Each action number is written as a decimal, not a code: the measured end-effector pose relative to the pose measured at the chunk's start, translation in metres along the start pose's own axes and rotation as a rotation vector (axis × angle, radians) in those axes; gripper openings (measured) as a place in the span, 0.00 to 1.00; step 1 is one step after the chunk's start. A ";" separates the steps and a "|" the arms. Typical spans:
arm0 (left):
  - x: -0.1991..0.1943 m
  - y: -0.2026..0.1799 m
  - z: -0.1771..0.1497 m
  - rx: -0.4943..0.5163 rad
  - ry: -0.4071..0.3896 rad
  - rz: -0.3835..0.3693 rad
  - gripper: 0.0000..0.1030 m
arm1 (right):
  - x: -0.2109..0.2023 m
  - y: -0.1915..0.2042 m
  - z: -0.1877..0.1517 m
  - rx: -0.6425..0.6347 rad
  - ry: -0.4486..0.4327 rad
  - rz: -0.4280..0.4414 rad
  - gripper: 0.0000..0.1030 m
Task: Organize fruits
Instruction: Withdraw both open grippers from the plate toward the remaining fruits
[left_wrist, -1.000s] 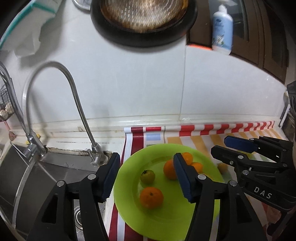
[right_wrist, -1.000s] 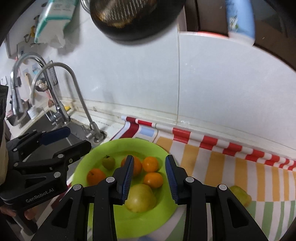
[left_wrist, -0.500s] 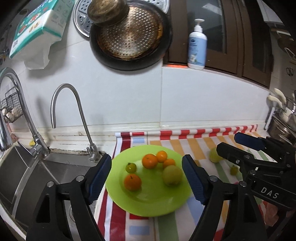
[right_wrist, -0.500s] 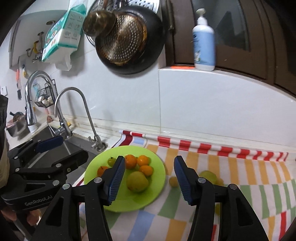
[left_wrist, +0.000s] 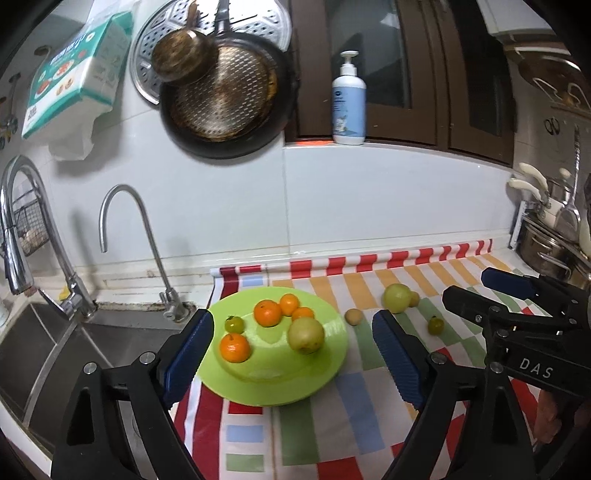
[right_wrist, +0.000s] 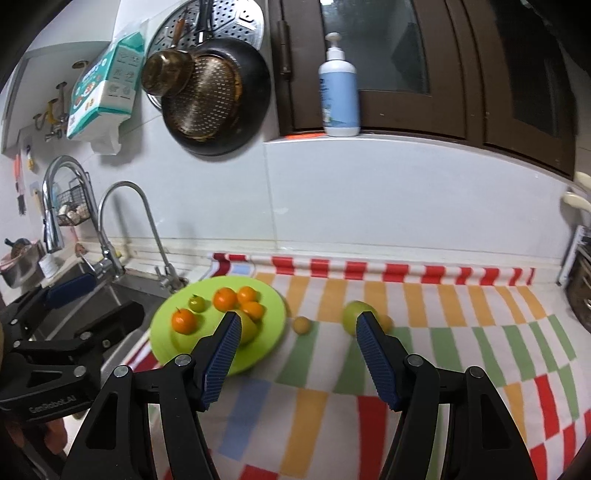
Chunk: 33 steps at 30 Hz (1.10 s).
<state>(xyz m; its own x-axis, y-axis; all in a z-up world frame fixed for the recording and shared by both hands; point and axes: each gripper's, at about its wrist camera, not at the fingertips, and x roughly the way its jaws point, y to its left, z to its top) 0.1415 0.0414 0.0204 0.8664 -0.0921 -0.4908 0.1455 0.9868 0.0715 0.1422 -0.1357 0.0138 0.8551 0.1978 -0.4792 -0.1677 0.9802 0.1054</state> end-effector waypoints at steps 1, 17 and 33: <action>-0.001 -0.003 -0.001 0.004 -0.008 -0.001 0.86 | -0.002 -0.003 -0.002 0.000 0.002 -0.007 0.64; 0.034 -0.054 -0.015 0.072 -0.003 -0.062 0.86 | 0.007 -0.053 -0.025 0.033 0.054 -0.131 0.64; 0.114 -0.079 -0.025 0.146 0.122 -0.104 0.64 | 0.062 -0.084 -0.058 0.128 0.187 -0.157 0.58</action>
<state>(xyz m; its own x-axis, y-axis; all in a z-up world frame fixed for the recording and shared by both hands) 0.2169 -0.0441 -0.0631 0.7799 -0.1668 -0.6032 0.3065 0.9421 0.1358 0.1813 -0.2050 -0.0750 0.7583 0.0533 -0.6497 0.0334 0.9922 0.1204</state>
